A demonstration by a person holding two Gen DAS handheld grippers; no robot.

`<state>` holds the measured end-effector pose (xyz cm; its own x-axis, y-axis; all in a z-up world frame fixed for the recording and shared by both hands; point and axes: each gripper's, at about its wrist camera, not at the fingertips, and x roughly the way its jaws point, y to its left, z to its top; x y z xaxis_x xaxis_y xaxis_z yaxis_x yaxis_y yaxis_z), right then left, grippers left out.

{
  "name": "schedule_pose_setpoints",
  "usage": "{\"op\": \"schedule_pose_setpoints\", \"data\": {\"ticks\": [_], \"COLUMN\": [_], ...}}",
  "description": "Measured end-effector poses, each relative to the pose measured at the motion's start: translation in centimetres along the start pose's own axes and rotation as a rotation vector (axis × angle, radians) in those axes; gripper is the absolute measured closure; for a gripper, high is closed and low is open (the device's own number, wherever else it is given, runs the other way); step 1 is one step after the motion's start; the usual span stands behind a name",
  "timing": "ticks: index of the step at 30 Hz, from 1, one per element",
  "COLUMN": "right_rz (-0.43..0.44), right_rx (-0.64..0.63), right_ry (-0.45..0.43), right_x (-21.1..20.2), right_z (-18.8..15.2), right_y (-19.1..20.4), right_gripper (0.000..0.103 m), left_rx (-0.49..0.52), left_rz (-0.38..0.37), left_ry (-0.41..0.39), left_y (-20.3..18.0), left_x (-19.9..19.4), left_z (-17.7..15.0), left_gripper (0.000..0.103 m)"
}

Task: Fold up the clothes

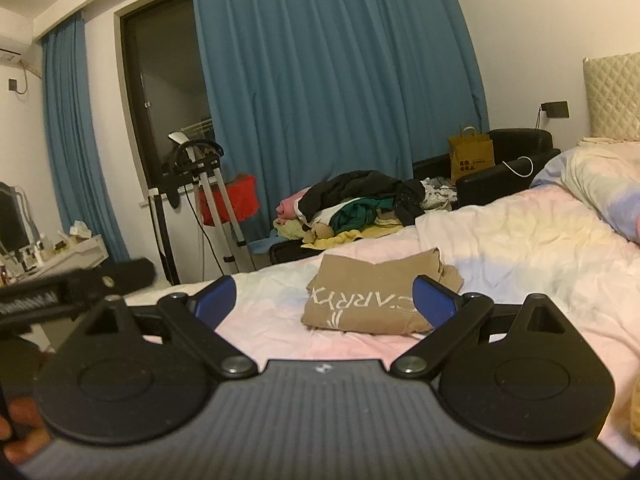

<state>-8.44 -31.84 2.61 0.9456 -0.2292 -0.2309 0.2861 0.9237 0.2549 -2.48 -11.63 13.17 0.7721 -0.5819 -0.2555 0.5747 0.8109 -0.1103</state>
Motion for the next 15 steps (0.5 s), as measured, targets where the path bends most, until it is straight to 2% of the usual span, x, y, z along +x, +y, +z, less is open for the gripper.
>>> {"op": "schedule_pose_setpoints", "data": {"ticks": [8, 15], "right_rz": [-0.011, -0.039], "right_rx": [-0.07, -0.107], "right_ry": [0.009, -0.022], "right_x": [1.9, 2.6], "right_z": [-3.4, -4.1], "right_y": [1.5, 2.0], "right_gripper": [0.007, 0.007], "left_rx": [0.005, -0.005], "left_rz": [0.029, 0.04], "left_ry": [-0.022, -0.039], "left_y": [2.0, 3.5], "left_x": [-0.3, -0.5], "left_z": [-1.5, -2.4], "left_gripper": [0.0, 0.0]}}
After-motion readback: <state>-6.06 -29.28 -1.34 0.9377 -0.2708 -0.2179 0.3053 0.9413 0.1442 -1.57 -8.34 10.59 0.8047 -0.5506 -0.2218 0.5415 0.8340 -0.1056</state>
